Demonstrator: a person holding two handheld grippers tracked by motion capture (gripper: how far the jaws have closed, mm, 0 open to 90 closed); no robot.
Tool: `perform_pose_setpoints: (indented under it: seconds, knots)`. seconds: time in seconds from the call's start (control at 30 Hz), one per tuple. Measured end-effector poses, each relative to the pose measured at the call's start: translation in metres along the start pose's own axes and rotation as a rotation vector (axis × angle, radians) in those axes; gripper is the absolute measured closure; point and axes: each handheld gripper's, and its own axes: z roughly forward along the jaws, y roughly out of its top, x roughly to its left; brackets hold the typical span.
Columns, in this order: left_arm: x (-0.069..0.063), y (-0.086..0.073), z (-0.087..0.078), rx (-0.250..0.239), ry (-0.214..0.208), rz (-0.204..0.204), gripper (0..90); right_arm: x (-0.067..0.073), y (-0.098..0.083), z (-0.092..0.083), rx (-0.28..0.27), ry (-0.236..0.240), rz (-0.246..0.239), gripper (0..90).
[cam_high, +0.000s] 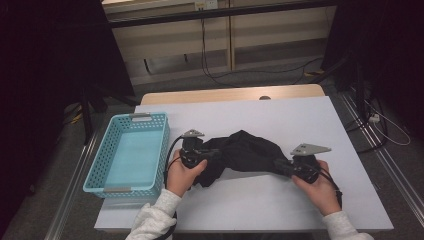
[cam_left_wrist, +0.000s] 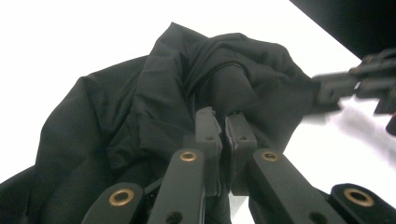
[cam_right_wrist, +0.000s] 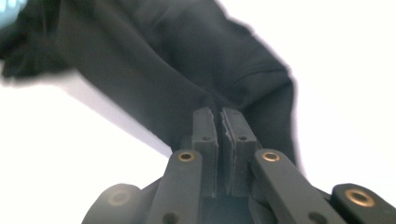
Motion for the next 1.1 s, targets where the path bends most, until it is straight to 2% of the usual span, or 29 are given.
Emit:
perform_pose_setpoints:
  seconds: [0.1,0.13,0.17,0.23,0.3,0.33,0.4,0.47,0.6,0.73,0.8,0.93,1.0,1.1]
  knots:
    - [-0.001,0.000,0.002,0.003,-0.011,0.002,86.3,-0.016,0.001,-0.007,-0.076,-0.026,0.077,85.4]
    - [-0.002,0.000,0.003,0.009,-0.013,0.004,86.4,-0.019,0.002,-0.007,-0.086,-0.045,0.081,85.4]
    - [-0.005,0.000,0.005,0.011,-0.020,0.010,86.4,-0.021,0.003,-0.006,-0.089,-0.057,0.080,85.4]
    - [-0.010,0.000,0.008,0.019,-0.030,0.018,86.4,-0.023,0.006,-0.001,-0.090,-0.126,0.041,85.0]
    - [-0.014,0.000,0.010,0.021,-0.032,0.033,86.4,-0.025,0.007,0.006,-0.072,-0.160,0.002,83.6]
    - [-0.015,0.000,0.011,0.024,-0.032,0.043,86.4,-0.027,0.007,0.009,-0.062,-0.168,0.001,83.0]
    - [-0.016,0.000,0.011,0.024,-0.033,0.041,86.3,-0.030,0.003,0.015,-0.026,-0.172,0.012,80.2]
    - [-0.015,-0.001,0.011,0.033,-0.036,0.040,86.3,-0.031,0.000,0.017,0.000,-0.177,-0.002,78.0]
    - [-0.011,0.000,0.006,0.026,-0.027,0.037,86.4,-0.031,0.000,0.010,-0.033,-0.178,0.015,66.3]
    - [0.003,0.005,-0.010,-0.007,-0.016,-0.002,86.6,-0.027,-0.005,0.003,-0.019,-0.168,0.018,58.2]
    - [0.007,0.004,-0.012,-0.006,-0.010,-0.013,86.6,-0.024,-0.007,0.001,0.001,-0.163,-0.006,53.7]
    - [0.010,0.008,-0.019,-0.026,-0.008,-0.021,86.8,-0.020,-0.008,-0.002,0.017,-0.202,-0.035,53.5]
    - [0.009,0.008,-0.022,-0.035,-0.008,-0.016,86.8,-0.018,-0.006,-0.004,-0.007,-0.180,-0.032,52.1]
    - [0.008,0.009,-0.023,-0.036,-0.007,-0.019,86.8,-0.009,-0.002,-0.006,-0.026,-0.164,-0.065,52.7]
